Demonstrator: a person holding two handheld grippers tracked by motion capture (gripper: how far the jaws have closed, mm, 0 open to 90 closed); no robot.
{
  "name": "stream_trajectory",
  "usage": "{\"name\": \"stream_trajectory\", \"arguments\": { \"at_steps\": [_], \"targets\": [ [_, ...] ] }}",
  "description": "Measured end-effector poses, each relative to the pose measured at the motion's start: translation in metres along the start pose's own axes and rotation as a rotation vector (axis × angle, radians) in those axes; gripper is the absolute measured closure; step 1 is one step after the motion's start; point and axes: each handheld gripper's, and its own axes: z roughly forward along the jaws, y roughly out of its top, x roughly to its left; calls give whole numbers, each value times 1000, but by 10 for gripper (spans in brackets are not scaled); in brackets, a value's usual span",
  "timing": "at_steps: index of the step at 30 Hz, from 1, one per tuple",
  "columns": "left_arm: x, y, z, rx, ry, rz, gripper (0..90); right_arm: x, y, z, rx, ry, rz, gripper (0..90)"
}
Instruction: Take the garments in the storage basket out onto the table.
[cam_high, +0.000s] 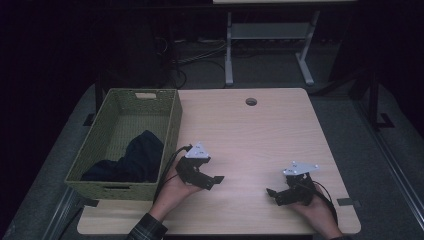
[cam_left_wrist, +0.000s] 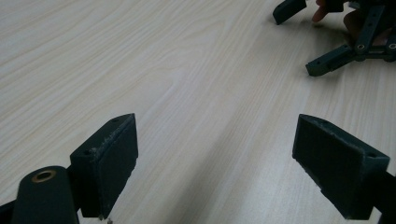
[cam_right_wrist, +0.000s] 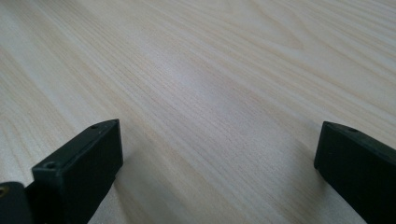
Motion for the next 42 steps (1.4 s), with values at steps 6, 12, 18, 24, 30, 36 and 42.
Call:
{"name": "stream_trajectory", "arguments": {
  "at_steps": [6,12,18,24,30,36,42],
  "targets": [
    [-2,5,-4,2,-3,14,139,0,0,0,0,0,1,7],
    [-2,9,-7,0,-2,21,139,0,0,0,-1,2,5,7],
    [-2,13,-11,3,-5,27,139,0,0,0,-2,2,0,7],
    [-3,16,-13,8,-16,26,140,0,0,0,-2,2,-1,7],
    [-4,18,-14,17,-23,39,140,0,0,0,-1,3,3,7],
    [-3,23,-17,15,-39,37,140,0,0,0,-1,3,2,7],
    [-4,28,-20,32,-49,50,140,0,0,0,-3,2,-1,7]
  ]
}}
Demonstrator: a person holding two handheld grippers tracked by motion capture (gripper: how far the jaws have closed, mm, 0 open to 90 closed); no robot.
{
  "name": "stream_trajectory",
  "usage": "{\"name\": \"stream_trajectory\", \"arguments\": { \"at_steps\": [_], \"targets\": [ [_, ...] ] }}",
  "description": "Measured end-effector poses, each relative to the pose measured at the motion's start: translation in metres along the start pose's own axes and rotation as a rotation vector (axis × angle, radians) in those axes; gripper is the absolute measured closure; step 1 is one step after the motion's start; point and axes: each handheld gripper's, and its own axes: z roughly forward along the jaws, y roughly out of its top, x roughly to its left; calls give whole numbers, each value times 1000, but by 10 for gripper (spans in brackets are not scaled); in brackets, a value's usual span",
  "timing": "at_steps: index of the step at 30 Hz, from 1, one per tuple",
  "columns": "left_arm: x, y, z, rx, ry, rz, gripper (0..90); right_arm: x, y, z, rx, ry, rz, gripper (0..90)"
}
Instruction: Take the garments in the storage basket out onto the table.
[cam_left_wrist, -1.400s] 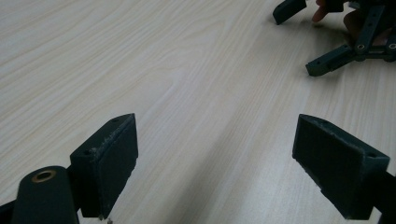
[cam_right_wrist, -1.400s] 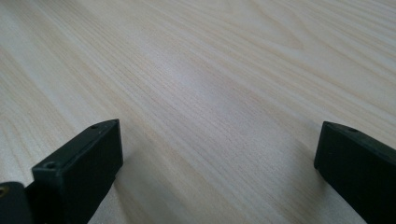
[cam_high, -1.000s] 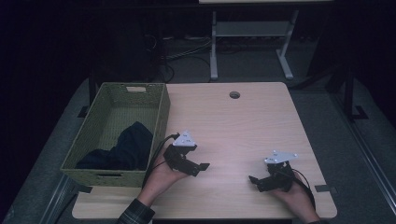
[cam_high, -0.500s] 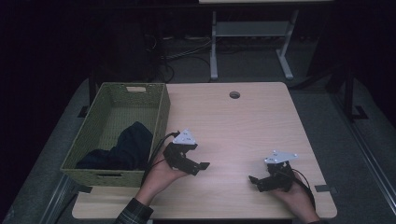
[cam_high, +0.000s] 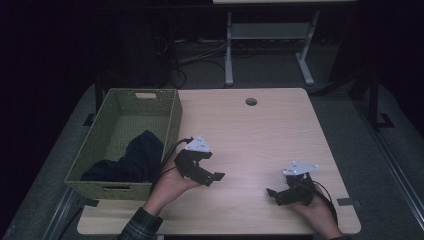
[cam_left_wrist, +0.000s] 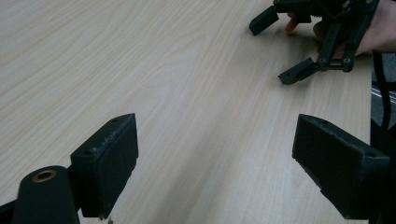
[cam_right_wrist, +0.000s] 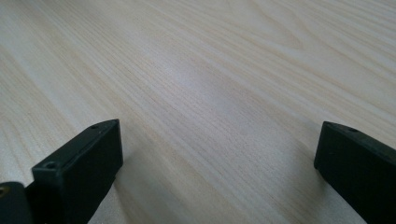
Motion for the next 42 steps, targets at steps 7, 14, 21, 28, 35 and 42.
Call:
{"name": "stream_trajectory", "arguments": {
  "at_steps": [7,14,21,28,35,42],
  "targets": [
    [1,7,-7,20,4,20,141,0,0,0,2,1,6,7],
    [2,11,-15,31,6,24,141,0,0,0,3,1,6,7],
    [5,16,-25,48,25,34,143,0,0,0,1,0,2,7],
    [7,19,-35,66,36,42,143,0,0,0,2,0,3,7],
    [8,23,-43,68,53,42,142,0,0,0,2,0,6,7],
    [13,25,-53,87,64,46,142,1,0,0,2,0,6,7]
  ]
}}
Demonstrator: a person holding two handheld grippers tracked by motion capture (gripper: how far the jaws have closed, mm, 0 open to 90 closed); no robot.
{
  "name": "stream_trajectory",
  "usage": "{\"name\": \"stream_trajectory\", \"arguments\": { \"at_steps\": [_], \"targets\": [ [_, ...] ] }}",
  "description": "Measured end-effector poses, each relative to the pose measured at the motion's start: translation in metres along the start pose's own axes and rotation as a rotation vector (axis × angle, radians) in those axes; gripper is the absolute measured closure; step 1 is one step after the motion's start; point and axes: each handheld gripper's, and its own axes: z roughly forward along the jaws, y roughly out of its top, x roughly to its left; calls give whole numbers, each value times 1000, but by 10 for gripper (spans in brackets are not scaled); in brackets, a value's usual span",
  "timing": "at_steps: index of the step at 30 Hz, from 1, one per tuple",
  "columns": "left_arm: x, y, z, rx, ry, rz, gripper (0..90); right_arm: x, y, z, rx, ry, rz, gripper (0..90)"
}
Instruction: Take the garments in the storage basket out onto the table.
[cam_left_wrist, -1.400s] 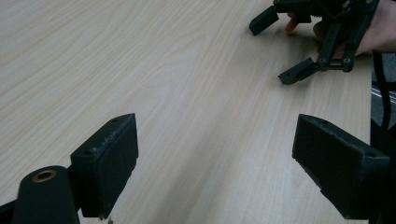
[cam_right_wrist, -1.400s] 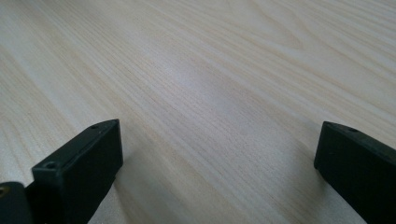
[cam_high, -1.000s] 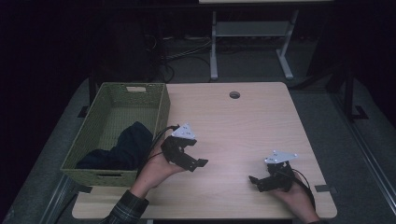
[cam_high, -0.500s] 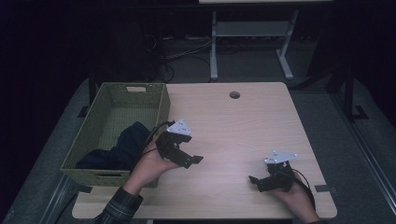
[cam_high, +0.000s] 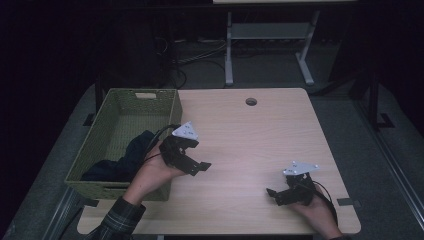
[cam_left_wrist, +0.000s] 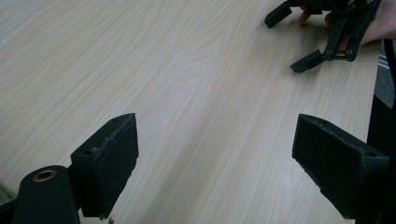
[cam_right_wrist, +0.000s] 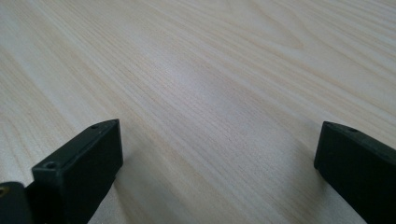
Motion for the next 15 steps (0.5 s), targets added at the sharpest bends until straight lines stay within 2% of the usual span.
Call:
{"name": "stream_trajectory", "arguments": {
  "at_steps": [9,15],
  "targets": [
    [5,2,-13,23,16,6,142,0,0,0,0,0,0,7],
    [7,2,-21,17,23,1,142,0,0,0,-1,-1,-3,7]
  ]
}}
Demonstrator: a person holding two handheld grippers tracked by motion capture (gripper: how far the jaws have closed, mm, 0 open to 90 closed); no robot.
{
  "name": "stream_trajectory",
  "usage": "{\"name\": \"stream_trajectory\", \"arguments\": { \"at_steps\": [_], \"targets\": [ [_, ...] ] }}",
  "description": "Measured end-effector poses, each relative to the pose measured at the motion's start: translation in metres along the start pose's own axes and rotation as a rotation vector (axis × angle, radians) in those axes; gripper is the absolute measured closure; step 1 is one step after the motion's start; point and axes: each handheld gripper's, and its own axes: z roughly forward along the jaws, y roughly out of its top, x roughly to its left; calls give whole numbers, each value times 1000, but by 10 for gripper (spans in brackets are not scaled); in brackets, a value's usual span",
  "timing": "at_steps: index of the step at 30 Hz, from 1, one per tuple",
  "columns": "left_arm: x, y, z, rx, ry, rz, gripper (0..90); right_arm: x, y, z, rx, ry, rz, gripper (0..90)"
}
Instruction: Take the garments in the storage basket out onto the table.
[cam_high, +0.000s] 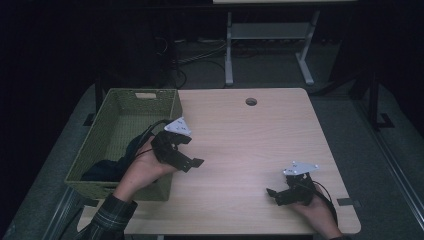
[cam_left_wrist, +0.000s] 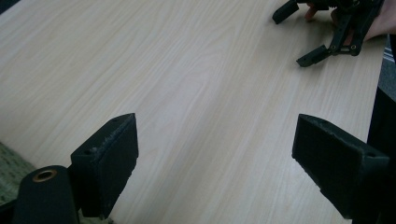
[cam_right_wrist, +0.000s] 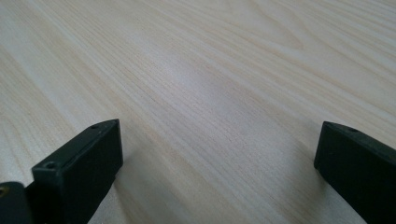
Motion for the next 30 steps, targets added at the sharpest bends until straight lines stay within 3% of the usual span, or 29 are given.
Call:
{"name": "stream_trajectory", "arguments": {
  "at_steps": [30],
  "targets": [
    [28,-22,-43,44,70,-43,142,0,0,0,1,1,3,7]
  ]
}}
